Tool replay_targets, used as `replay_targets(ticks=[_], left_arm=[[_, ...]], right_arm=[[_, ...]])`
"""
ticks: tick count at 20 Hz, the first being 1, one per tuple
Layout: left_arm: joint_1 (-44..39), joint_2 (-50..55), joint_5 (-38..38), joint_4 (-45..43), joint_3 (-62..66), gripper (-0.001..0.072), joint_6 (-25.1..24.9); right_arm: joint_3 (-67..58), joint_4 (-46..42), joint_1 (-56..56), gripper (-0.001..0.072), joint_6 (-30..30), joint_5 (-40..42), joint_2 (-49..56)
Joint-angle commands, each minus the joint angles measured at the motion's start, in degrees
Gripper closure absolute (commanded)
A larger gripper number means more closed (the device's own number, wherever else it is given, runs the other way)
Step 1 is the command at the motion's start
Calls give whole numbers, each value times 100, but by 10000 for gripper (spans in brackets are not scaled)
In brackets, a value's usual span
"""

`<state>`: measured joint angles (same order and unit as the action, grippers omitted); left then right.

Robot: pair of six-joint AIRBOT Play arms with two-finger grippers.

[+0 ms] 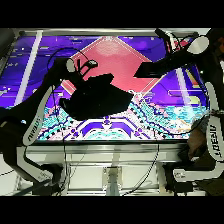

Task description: Fold the clothes and pants, and hang the long-sleeved shirts on hangers.

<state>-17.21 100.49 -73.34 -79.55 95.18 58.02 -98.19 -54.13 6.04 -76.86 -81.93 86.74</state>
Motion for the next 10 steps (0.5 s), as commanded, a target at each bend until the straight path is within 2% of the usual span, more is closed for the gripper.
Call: replay_targets(ticks=[1, 2, 3, 4, 5, 6, 8, 10], left_arm=[[4, 190, -2, 35, 11, 325, -42], [4, 157, -11, 24, 22, 501, -42], [4, 87, -85, -2, 42, 694, -44], [4, -13, -179, -11, 63, 693, -42], [4, -151, -269, -9, 66, 693, -42], [4, -334, -393, -7, 66, 693, -37], [4, -732, -809, 140, 66, 693, 116], [4, -1134, -1447, 479, 63, 695, 280]], right_arm=[[-2, 13, 7, 76, -4, -15, -2], [-2, 7, 7, 165, -2, -20, -2], [-2, -7, 7, 308, -2, -20, 0], [-2, -31, 7, 451, 0, -13, -2], [-2, -33, 7, 645, 2, 11, 4], [0, -52, 2, 699, 2, 61, 11], [7, -129, -9, 703, 0, 114, 79], [177, 190, -133, 705, -24, 127, 214]])
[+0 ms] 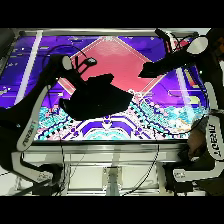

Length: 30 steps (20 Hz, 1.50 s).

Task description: Fold the clothes and pants, and hang the long-sleeved shirts on hangers.

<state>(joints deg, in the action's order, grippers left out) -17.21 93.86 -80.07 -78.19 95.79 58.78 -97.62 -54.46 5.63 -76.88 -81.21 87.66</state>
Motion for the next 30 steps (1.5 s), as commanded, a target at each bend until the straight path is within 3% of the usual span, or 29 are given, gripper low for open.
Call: replay_targets(ticks=[1, 3, 7, 13, 14, 15, 16, 17, 22, 26, 30], left_arm=[[4, -640, -1054, 595, 2, 695, 201], [-11, -957, -1488, 1217, -7, 697, 118], [-354, -1386, -2190, 1331, -20, 698, 284], [-1333, -1665, -2415, 466, -693, 697, 942], [-1432, -1665, -2367, 289, -868, 697, 942], [-1497, -1665, -2345, 114, -1036, 697, 944], [-1521, -1665, -2347, 13, -1161, 697, 949], [-1519, -1665, -2341, 20, -1246, 697, 953], [-1519, -1665, -2146, 20, -1274, 697, 988], [-1519, -1665, -2129, 17, -1274, 696, 988], [-1519, -1665, -2127, 17, -1274, 696, 986]], right_arm=[[286, 535, -199, 705, -20, 136, 175], [824, 1097, -463, 704, -22, 573, 175], [2162, 2009, -874, 704, 291, 944, 173], [4035, 2487, -909, 699, 588, 1829, 175], [4157, 2465, -909, 650, 527, 1969, 175], [4194, 2402, -907, 459, 382, 2063, 175], [4192, 2356, -903, 224, 232, 2100, 175], [4192, 2350, -894, 204, 232, 2083, 175], [4192, 1641, -636, 212, -470, 1851, 175], [4212, 1102, -651, 225, -468, 1093, 175], [4391, 1276, -592, 225, -446, 1093, 177]])
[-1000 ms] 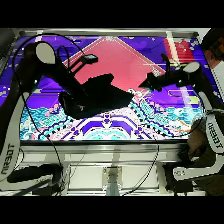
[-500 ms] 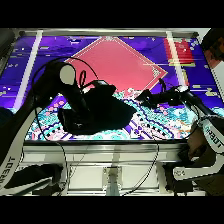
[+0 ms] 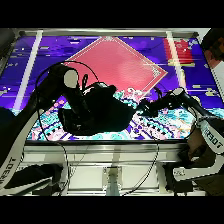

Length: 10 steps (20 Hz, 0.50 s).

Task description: Fold the clothes and pants, and hang the long-sleeved shirts on hangers.

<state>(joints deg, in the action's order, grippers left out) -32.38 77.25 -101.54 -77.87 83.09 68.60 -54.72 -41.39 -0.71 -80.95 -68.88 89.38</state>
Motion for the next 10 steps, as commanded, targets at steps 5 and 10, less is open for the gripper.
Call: replay_targets(ticks=[5, 10], left_arm=[[-2, -4, 17, -13, -4, 696, 4], [-2, -4, 17, -13, -4, 696, 4]], right_arm=[[127, 238, 330, 225, 9, 291, 68], [127, 350, 557, 226, 238, 660, 293]])
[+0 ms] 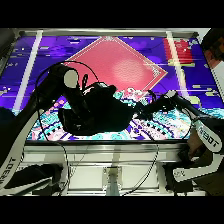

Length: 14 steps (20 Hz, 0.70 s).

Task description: Fold the clothes and pants, and hang the long-sleeved shirts on hangers.

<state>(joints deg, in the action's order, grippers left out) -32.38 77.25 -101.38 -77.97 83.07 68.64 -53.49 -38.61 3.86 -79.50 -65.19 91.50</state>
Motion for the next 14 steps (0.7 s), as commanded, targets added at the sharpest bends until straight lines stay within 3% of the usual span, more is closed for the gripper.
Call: replay_targets(ticks=[1, 6, 10, 11, 14], left_arm=[[-2, -4, 2, -2, -2, 697, 0], [-2, -4, 2, -2, -2, 696, -2], [-2, -2, 4, 0, -2, 695, 0], [-2, 2, 2, 0, -2, 695, 0], [-2, 0, 417, -9, -2, 696, -2]], right_arm=[[4, 96, 101, 226, 92, 389, 81], [4, 127, 118, 272, 94, 699, 179], [-42, 111, 111, 650, 94, 756, 186], [-90, 107, 111, 698, 92, 745, 184], [-271, 109, 15, 699, 81, 660, 85]])
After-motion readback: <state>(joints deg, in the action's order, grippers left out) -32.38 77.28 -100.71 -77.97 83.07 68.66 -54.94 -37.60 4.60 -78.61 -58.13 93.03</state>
